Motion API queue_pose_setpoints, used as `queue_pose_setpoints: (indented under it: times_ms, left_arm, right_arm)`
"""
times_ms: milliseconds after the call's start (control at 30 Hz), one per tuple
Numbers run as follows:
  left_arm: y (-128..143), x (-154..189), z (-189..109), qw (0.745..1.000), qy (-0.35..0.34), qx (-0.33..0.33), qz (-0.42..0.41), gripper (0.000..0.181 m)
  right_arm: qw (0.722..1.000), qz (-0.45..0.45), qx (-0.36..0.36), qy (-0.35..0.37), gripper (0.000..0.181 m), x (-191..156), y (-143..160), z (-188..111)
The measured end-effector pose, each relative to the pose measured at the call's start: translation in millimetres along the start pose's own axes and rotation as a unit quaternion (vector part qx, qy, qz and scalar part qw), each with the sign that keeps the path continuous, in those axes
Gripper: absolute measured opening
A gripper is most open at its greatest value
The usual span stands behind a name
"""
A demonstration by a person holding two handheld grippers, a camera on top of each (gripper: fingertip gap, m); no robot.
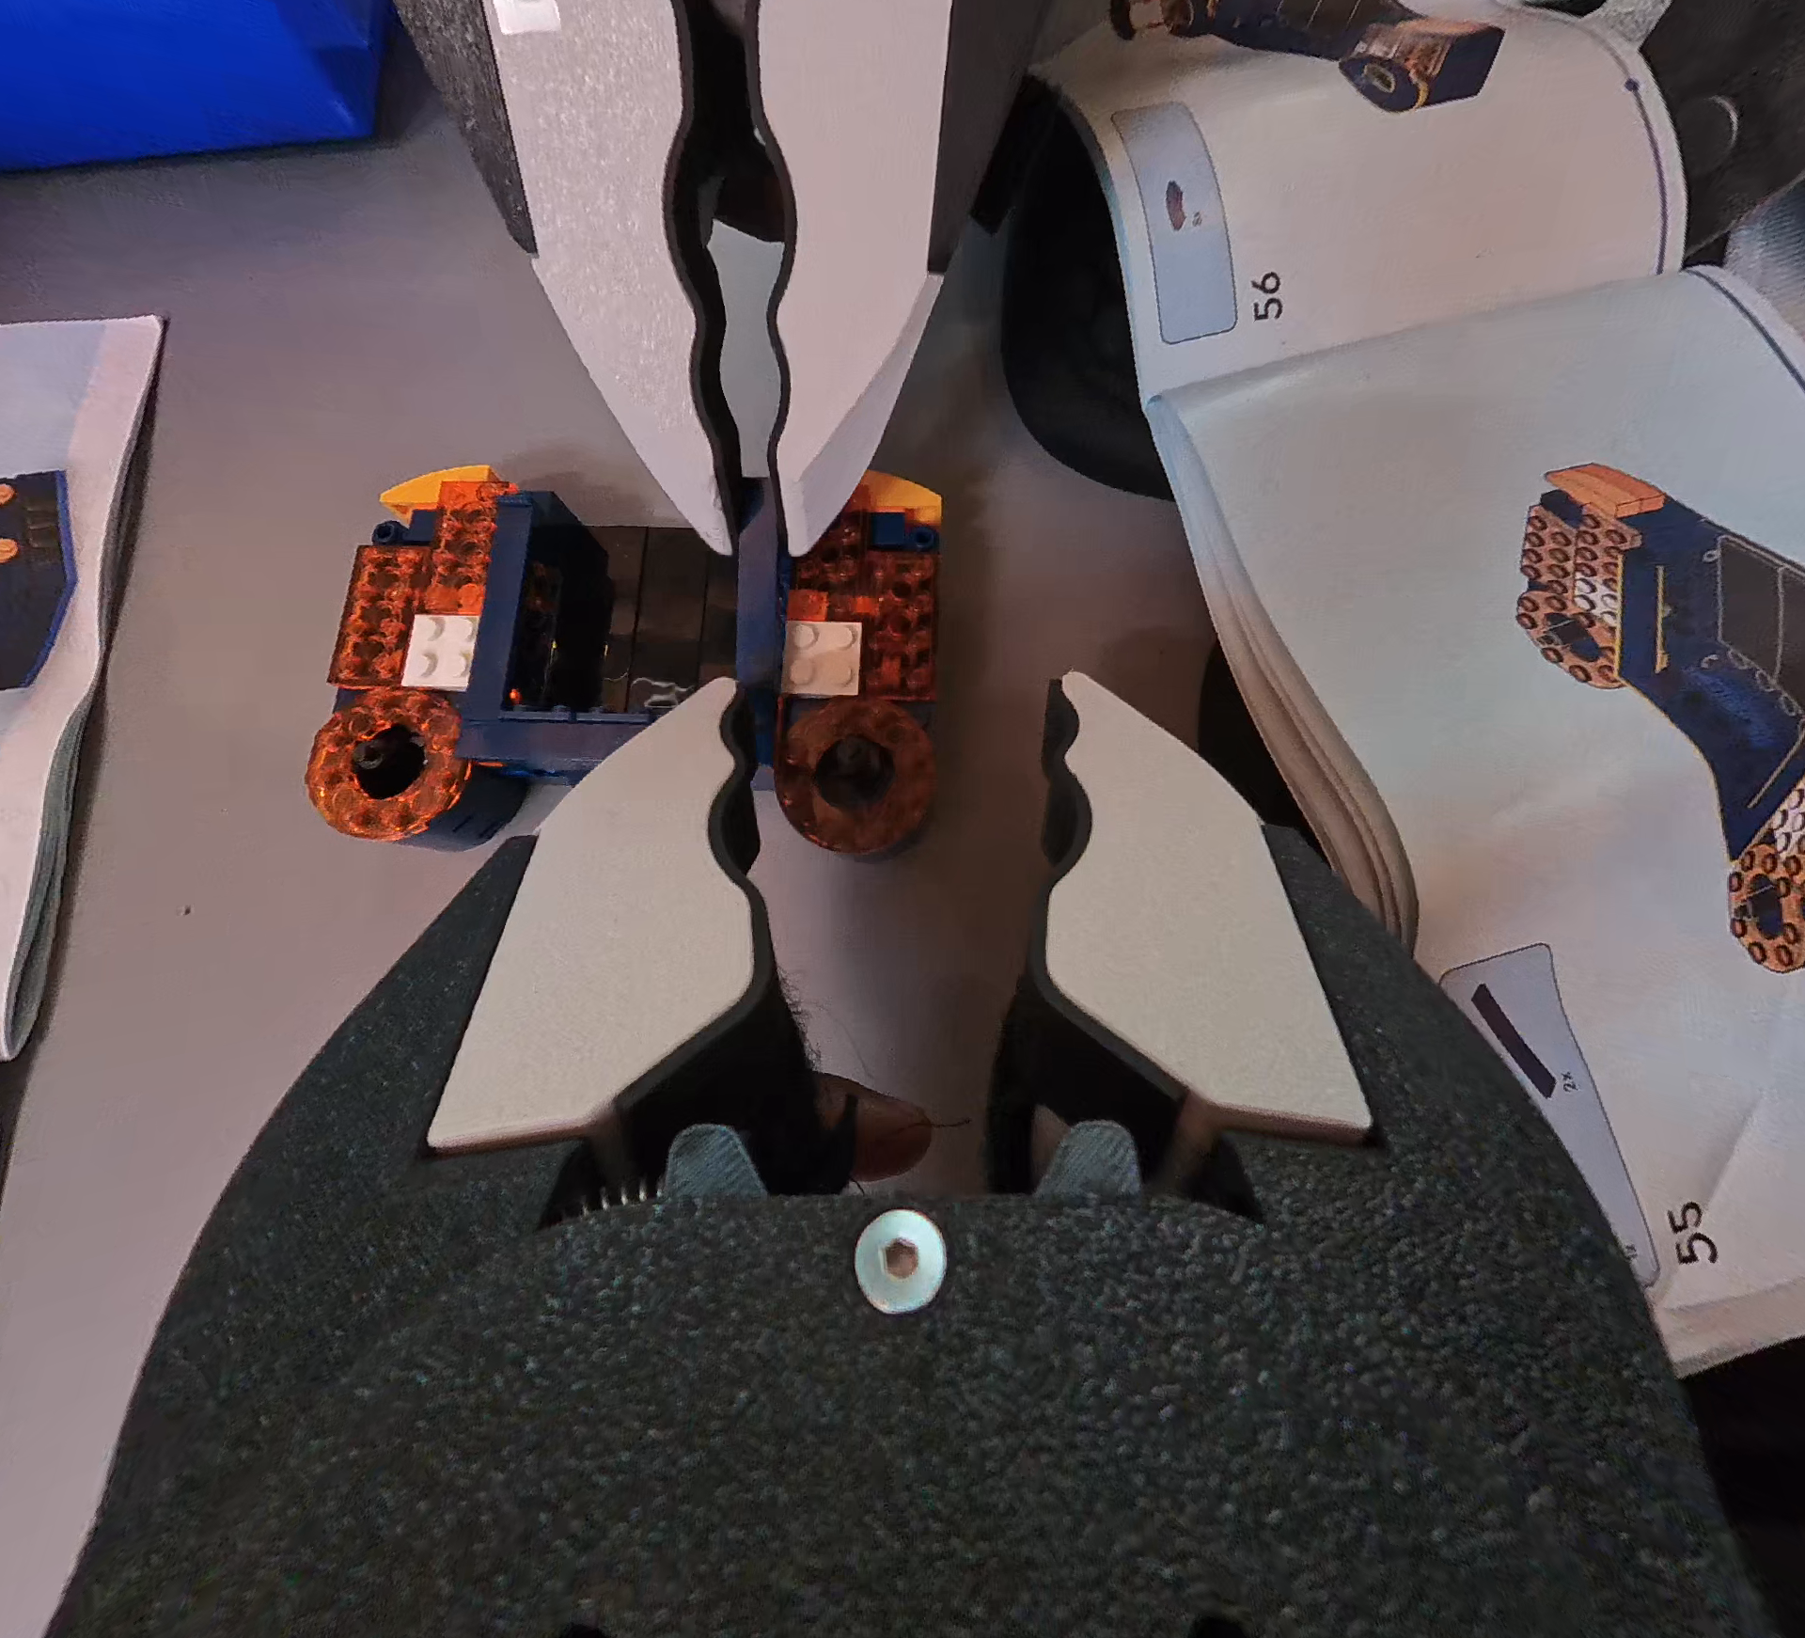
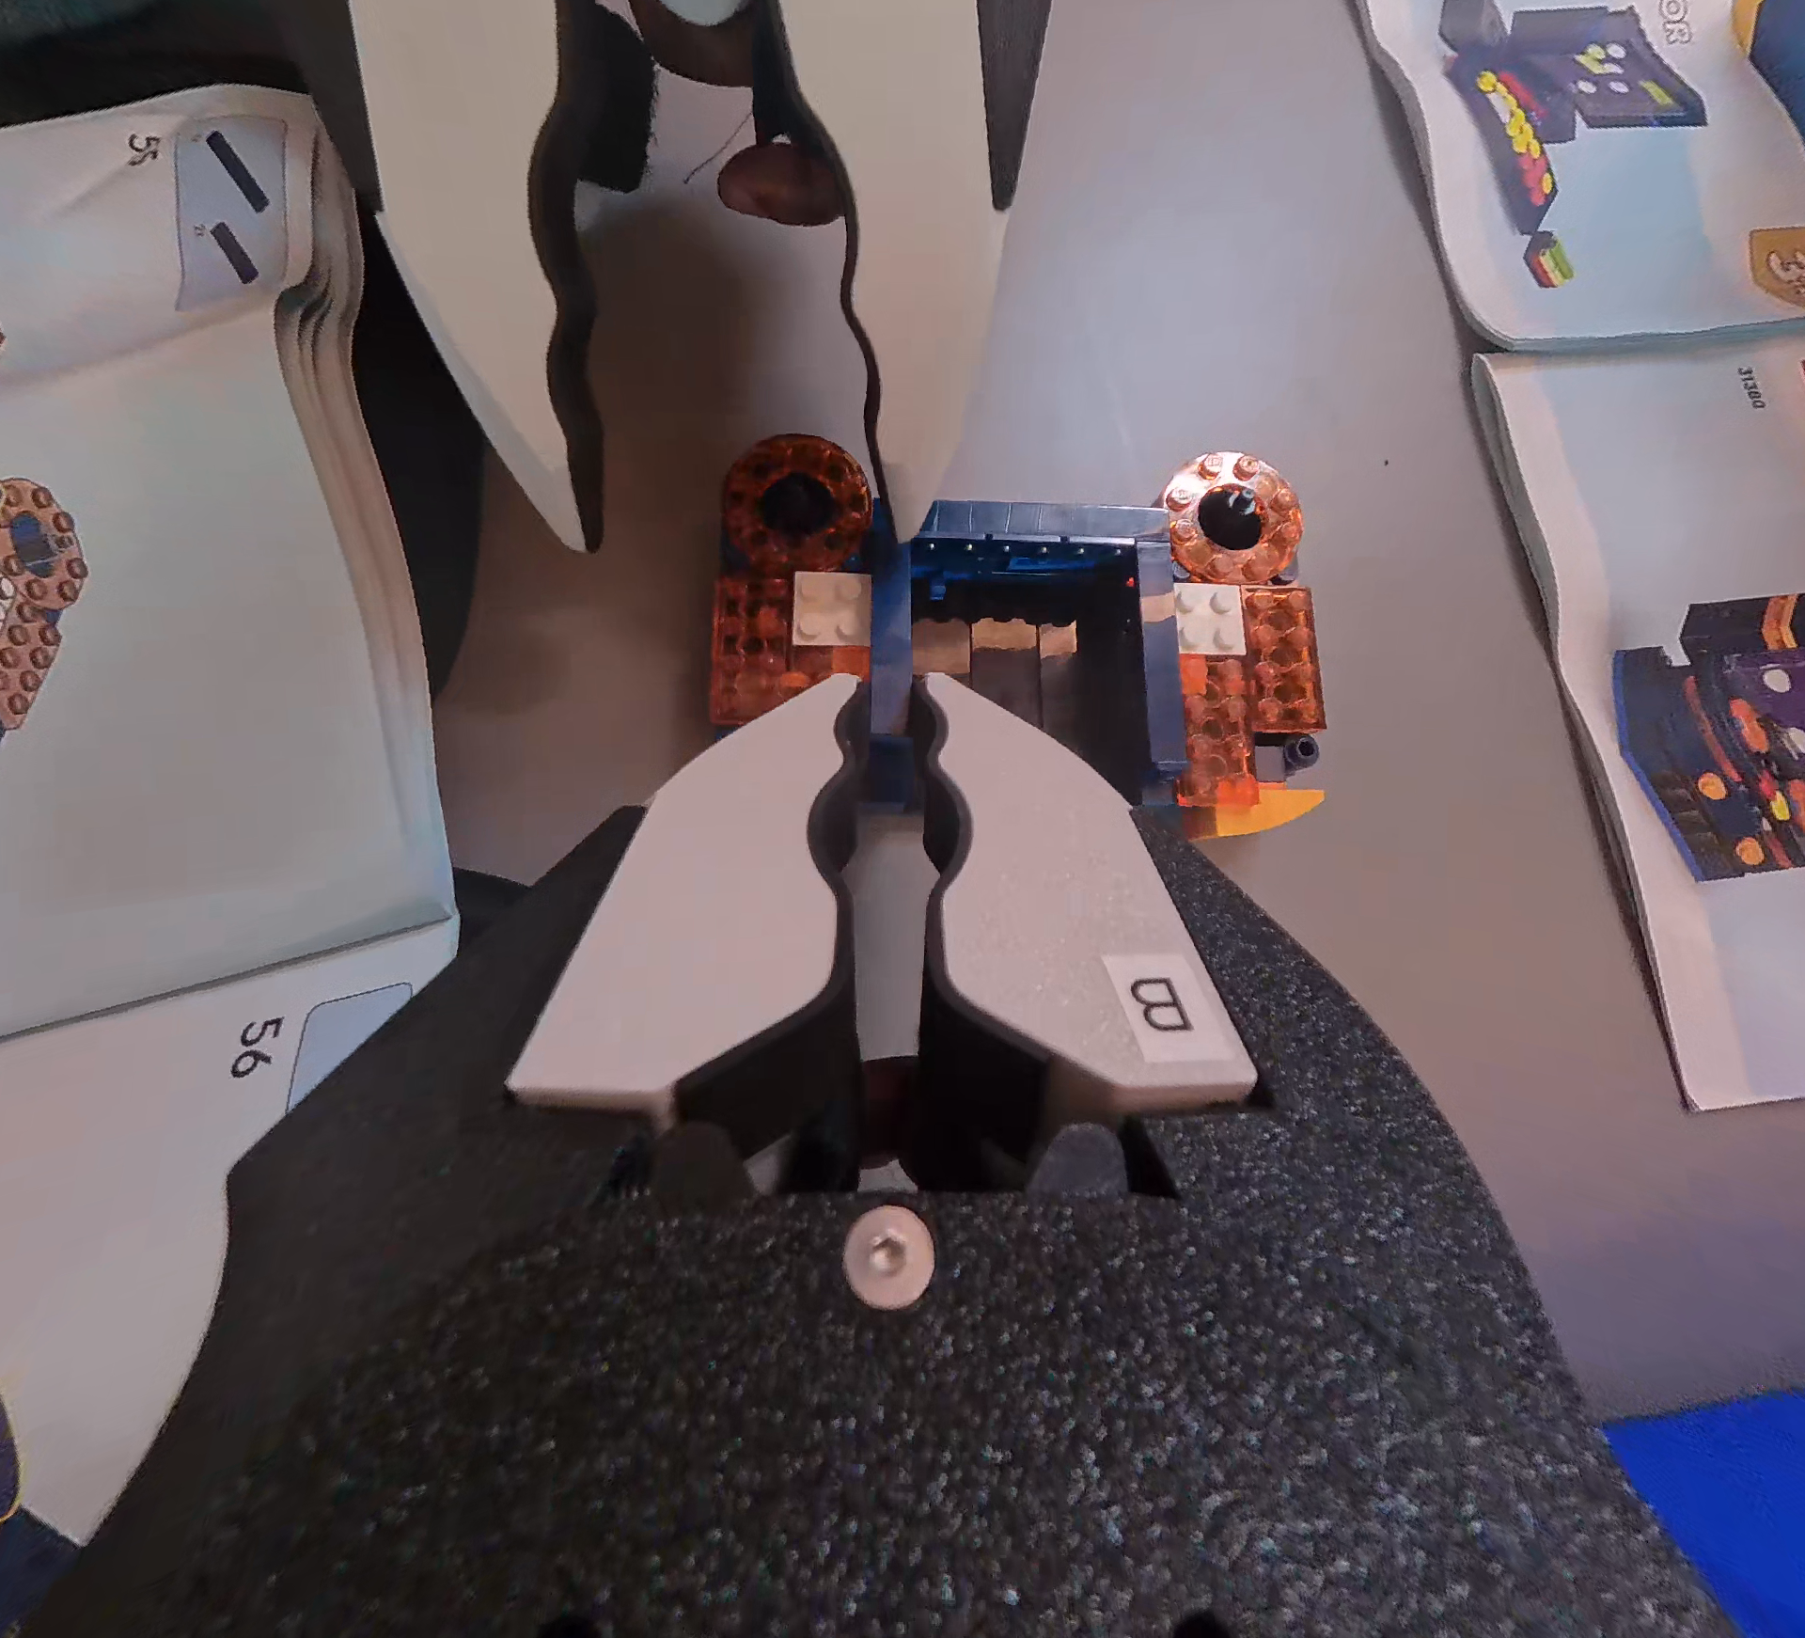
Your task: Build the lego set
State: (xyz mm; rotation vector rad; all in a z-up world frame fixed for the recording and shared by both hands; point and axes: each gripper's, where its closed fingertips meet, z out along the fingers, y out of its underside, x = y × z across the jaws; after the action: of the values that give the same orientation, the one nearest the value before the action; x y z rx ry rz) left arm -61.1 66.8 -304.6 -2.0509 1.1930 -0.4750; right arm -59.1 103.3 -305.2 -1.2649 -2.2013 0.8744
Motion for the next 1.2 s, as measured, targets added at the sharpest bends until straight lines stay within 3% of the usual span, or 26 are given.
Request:
queue_pose_setpoints:
  times_ms: [500,600,733,867,967,1033,1100,1200]
  left_arm:
    - [3.4,-0.5,2.1,1.000,-0.010,-0.014,0.001,0.053]
    - [8.4,2.0,3.9,1.000,0.000,-0.031,0.001,0.045]
    - [9.1,-1.8,5.0,0.999,-0.009,-0.032,-0.005,0.054]
    - [9.9,-3.1,2.0,0.999,-0.009,-0.032,-0.013,0.056]
    - [2.9,-4.5,-5.2,1.000,-0.011,-0.002,-0.014,0.054]
    - [-6.8,-11.3,-12.3,0.999,-0.030,0.039,-0.012,0.039]
    - [-13.2,-29.2,-21.1,0.993,-0.084,0.081,-0.014,0.008]
    - [-6.6,-46.7,-27.0,0.988,-0.111,0.096,-0.052,0.000]
  right_arm:
    - [1.000,0.003,-0.007,0.003,0.008,0.3,2.2,4.4]
    - [1.000,0.001,-0.006,0.000,0.016,-0.7,1.2,4.6]
    - [1.000,0.008,0.018,-0.014,0.021,-0.3,-2.1,-5.8]
    - [0.996,0.045,0.072,0.012,0.000,18.8,-8.8,-24.7]
    - [0.995,0.047,0.090,0.012,0.000,19.3,-12.3,-25.9]
    - [0.996,0.038,0.079,0.003,0.000,13.3,-11.5,-18.4]
    - [0.998,0.027,0.061,0.000,0.000,9.1,-8.1,-9.6]
    - [0.998,0.024,0.053,-0.004,0.000,5.1,-6.2,-1.6]
